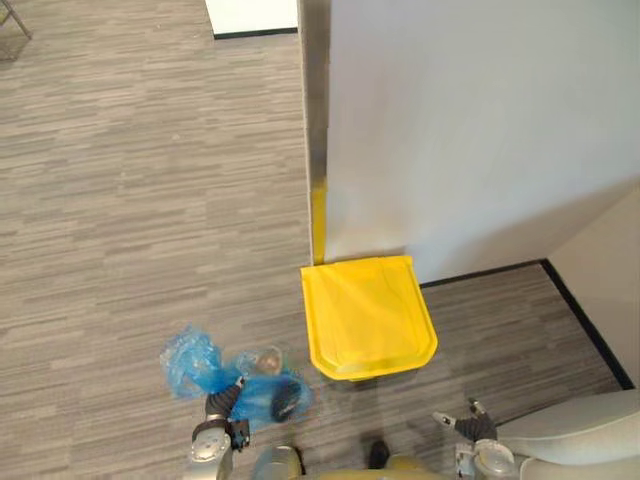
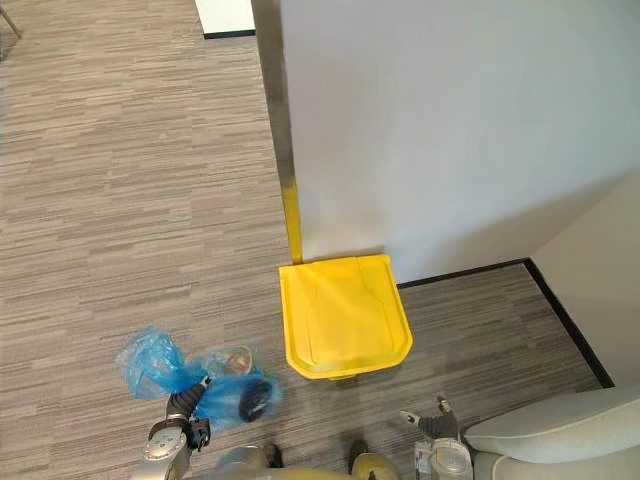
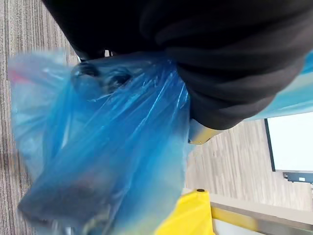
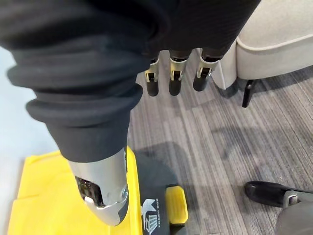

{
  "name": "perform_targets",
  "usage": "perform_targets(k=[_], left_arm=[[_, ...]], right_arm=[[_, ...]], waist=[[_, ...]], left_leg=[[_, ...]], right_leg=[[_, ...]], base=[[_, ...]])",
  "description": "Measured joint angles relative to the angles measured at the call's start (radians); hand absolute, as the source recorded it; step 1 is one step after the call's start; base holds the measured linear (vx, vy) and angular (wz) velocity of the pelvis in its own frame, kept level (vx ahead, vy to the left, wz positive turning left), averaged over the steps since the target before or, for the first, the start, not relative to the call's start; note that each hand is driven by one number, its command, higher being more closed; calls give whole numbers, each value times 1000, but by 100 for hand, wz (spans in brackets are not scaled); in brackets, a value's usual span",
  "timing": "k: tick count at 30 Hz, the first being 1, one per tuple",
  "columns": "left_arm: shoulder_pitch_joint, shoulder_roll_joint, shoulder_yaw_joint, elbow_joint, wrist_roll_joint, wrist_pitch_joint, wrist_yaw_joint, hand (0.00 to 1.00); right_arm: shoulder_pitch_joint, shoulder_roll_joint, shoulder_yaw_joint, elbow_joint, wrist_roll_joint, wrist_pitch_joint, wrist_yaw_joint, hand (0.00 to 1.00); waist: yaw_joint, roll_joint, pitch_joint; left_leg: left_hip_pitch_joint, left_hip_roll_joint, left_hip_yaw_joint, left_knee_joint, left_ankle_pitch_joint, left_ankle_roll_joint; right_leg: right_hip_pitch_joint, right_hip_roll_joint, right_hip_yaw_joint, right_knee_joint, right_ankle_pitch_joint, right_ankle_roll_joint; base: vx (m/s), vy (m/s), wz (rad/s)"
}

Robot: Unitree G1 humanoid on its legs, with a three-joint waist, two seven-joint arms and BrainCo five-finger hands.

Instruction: Gather rubbish on tea table into small bin, then transfer packed bag to large trash can.

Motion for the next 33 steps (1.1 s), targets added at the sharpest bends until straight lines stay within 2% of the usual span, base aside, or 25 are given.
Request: perform_targets(k=[2, 3, 4, 5, 6, 7, 8, 10, 11, 12, 13, 14, 15, 16, 17, 18, 19, 20, 21, 22, 25, 27, 31, 32, 33], left_arm=[[0, 3, 0, -4, -1, 0, 4, 100], [-2, 5, -1, -13, -1, 0, 5, 100], [-3, 12, -1, -14, -1, 1, 6, 100], [-2, 22, -2, -14, -1, 1, 8, 100], [-4, 42, -11, -14, -1, 5, 10, 100], [-8, 56, -14, -14, -1, 5, 10, 100], [-22, 91, -23, -14, -1, 5, 9, 100], [-53, 118, -21, -12, -2, 6, 11, 100], [-75, 126, -19, -11, -3, 6, 13, 100], [-81, 125, -19, -9, -3, 6, 16, 100], [-98, 95, -22, -8, -3, 6, 26, 100], [-119, 83, -38, -8, -3, 6, 27, 100], [-130, 82, -47, -9, -2, 6, 25, 100], [-147, 79, -53, -9, -2, 6, 25, 100], [-154, 78, -55, -9, -2, 6, 26, 100], [-157, 76, -66, -13, -2, 6, 26, 100], [-155, 69, -83, -14, -2, 6, 25, 100], [-156, 62, -84, -14, -2, 6, 25, 100], [-157, 48, -87, -23, -2, 6, 24, 100], [-164, 36, -98, -33, -1, 6, 17, 100], [-173, 22, -105, -51, -1, 6, 4, 100], [-172, 18, -105, -55, -1, 6, 4, 100], [-132, 37, -101, -63, 2, 5, 4, 100], [-116, 41, -101, -63, 8, 5, 5, 100], [-116, 41, -101, -63, 9, 5, 5, 100]], right_arm=[[-14, -1, 13, -9, 0, 0, 0, 0], [-22, -3, 14, -30, 0, 1, 0, 0], [-25, -2, 14, -48, 1, 1, 0, 0], [-35, -1, 14, -62, 1, 1, -1, 0], [-28, 1, 14, -65, 1, 5, -2, 0], [-28, 3, 16, -65, 1, 9, -2, 0], [-31, 4, 24, -66, 0, 11, -4, 0], [-43, 4, 36, -66, 0, 15, -5, 0], [-42, -1, 35, -66, 0, 21, -11, 0], [-43, -6, 35, -66, 0, 25, -17, 0], [-54, -28, 35, -74, 0, 36, -18, 0], [-44, -35, 25, -109, 0, 40, -18, 0], [-39, -33, 15, -125, 0, 40, -18, 0], [-27, -27, -9, -139, 1, 41, -17, 0], [-13, -26, -16, -149, 1, 42, -17, 0], [9, -18, -46, -160, 2, 43, -17, 0], [31, -11, -68, -162, 4, 44, -19, 0], [33, -8, -73, -162, 7, 44, -19, 0], [27, -2, -72, -165, 12, 44, -18, 0], [13, 3, -72, -171, 14, 42, -17, 0], [-27, 13, -63, -183, 35, 40, -16, 0], [-33, 13, -28, -202, 42, 40, -16, 0], [-112, 15, 173, -207, 37, 40, -15, 0], [-169, 16, 251, -209, 34, 39, -14, 0], [-199, 16, 275, -210, 34, 39, -14, 0]], waist=[[2, 2, 2], [5, 15, 14], [9, 11, 32], [11, 11, 56], [-2, 4, 66], [-4, -2, 70], [-2, -21, 80], [-2, -50, 108], [-3, -64, 115], [-3, -59, 119], [-2, -32, 134], [-3, -6, 147], [-4, -1, 148], [-11, 6, 148], [-19, 5, 148], [-32, 3, 145], [-35, 14, 132], [-34, 20, 126], [-35, 23, 115], [-39, 24, 114], [-60, 26, 112], [-61, 28, 111], [-51, 13, 85], [-32, 15, 77], [-29, 17, 77]], left_leg=[[-25, 6, 1, 25, -18, 12], [-38, 24, -10, 54, -68, 24], [-31, 21, -17, 75, -92, 34], [-14, 7, -24, 79, -104, 43], [3, 0, -33, 83, -109, 53], [9, -3, -38, 82, -109, 56], [16, -12, -45, 87, -106, 62], [10, -34, -57, 136, -120, 70], [-6, -56, -74, 203, -164, 66], [-7, -59, -84, 228, -183, 63], [-2, -48, -117, 254, -209, 60], [-7, -48, -161, 255, -215, 51], [-12, -49, -182, 254, -219, 45], [-12, -50, -233, 252, -225, 33], [-9, -51, -261, 248, -227, 24], [-1, -47, -312, 238, -234, 5], [8, -19, -344, 225, -241, -21], [7, -5, -355, 216, -237, -33], [2, 17, -376, 187, -220, -60], [-7, 28, -382, 160, -196, -90], [-20, 44, -392, 105, -161, -113], [-34, 48, -392, 100, -156, -120], [-84, 45, -399, 90, -151, -122], [-82, 48, -399, 66, -144, -120], [-83, 49, -402, 55, -142, -119]], right_leg=[[-58, 5, 1, 78, -1, 2], [-109, 12, 1, 183, -11, 10], [-161, -1, 1, 308, -20, 21], [-239, -16, -6, 463, -39, 24], [-286, -26, -3, 496, -93, 13], [-298, -25, -3, 461, -94, 12], [-320, -25, -5, 346, -76, 21], [-331, -34, -6, 154, -6, 50], [-328, -52, -2, 93, 2, 60], [-325, -53, 12, 93, 24, 53], [-312, -39, 21, 123, 33, 65], [-325, -15, 71, 167, 9, 56], [-341, 4, 104, 200, -5, 52], [-370, 37, 150, 280, -56, 21], [-375, 45, 155, 318, -75, 18], [-377, 39, 119, 386, -122, 12], [-376, 49, 77, 419, -164, -3], [-377, 56, 61, 425, -180, -6], [-385, 65, 30, 427, -195, -22], [-394, 70, 7, 428, -200, -31], [-405, 69, -24, 403, -194, -48], [-408, 69, -32, 388, -185, -62], [-443, 75, -21, 345, -149, -33], [-453, 88, -2, 324, -135, -22], [-456, 93, 5, 314, -130, -16]], base=[[-111, 38, -12], [-155, 59, -21], [-175, 71, -25], [-193, 55, -2], [-119, 47, 16], [-79, 33, 35], [2, -2, 31], [16, -71, 40], [31, -121, 47], [94, -142, 47], [185, -134, 40], [155, -98, 45], [187, -117, 71], [218, -156, 75], [320, -254, 115], [339, -287, 108], [290, -256, 92], [318, -273, 54], [294, -255, 40], [263, -237, 36], [117, -163, 28], [-30, -50, 13], [-86, -24, -4], [-43, -48, -20], [-23, -58, -16]])
